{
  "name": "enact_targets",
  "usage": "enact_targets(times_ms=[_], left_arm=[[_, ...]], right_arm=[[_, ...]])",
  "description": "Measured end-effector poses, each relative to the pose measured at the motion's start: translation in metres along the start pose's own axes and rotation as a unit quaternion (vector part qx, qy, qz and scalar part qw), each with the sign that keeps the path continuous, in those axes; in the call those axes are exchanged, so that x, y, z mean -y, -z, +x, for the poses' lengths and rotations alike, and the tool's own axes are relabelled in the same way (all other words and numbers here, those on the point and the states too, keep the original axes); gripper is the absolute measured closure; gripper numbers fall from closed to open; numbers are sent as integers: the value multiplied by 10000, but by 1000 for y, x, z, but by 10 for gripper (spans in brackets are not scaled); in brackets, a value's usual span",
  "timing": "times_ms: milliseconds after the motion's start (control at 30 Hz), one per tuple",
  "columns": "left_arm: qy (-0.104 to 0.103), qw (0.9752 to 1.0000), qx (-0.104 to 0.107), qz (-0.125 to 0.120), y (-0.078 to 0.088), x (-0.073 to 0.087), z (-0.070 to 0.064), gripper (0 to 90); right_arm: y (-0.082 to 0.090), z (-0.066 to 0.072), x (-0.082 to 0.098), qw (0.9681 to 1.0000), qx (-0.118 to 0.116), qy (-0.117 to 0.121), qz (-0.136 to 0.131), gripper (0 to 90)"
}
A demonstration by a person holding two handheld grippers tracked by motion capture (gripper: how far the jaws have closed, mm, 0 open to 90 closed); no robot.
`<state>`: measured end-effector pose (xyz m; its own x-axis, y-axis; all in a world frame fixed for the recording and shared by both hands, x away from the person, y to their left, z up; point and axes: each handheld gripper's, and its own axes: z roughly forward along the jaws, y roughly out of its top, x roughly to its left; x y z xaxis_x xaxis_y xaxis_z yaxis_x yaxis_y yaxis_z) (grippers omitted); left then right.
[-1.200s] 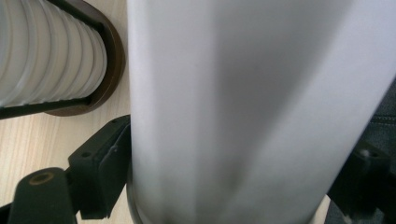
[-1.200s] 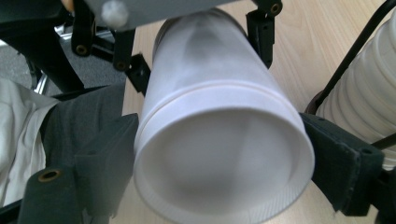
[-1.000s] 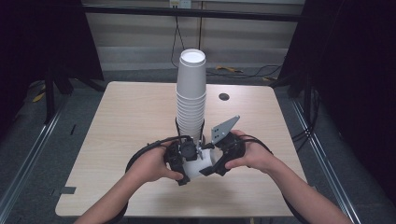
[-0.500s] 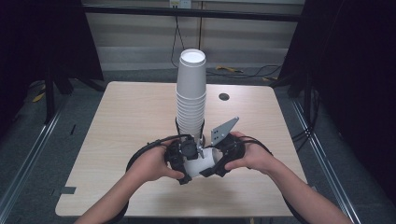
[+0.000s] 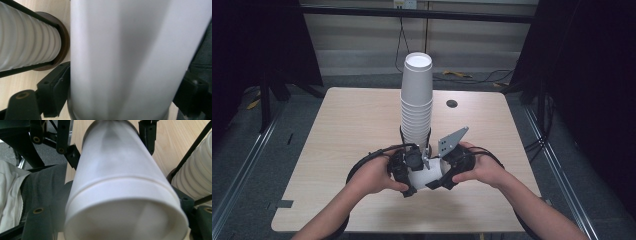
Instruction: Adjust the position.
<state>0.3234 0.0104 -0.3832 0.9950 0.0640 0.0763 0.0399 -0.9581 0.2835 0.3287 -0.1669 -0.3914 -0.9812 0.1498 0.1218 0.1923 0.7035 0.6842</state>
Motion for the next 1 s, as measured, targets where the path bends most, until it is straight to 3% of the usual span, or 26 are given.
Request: enact_targets(times_ms=[267, 467, 600, 800, 1000], left_arm=[[111, 9999, 5, -23, 0, 0, -1, 148], [30, 10000, 24, 48, -3, -1, -1, 148], [-7, 10000, 59, 35, -3, 0, -1, 152], [-107, 9997, 88, -213, -3, 4, 0, 127], [17, 9983, 119, -576, 3, 6, 0, 108]], right_arm=[[1, 1, -2, 10000, -3, -81, -40, 220], [2, 0, -4, 9997, -69, -195, -90, 225], [1, 1, -4, 9999, 20, -154, 13, 237], [3, 4, -3, 9999, 41, -144, 22, 248], [5, 5, -1, 9998, 34, -192, 78, 247]])
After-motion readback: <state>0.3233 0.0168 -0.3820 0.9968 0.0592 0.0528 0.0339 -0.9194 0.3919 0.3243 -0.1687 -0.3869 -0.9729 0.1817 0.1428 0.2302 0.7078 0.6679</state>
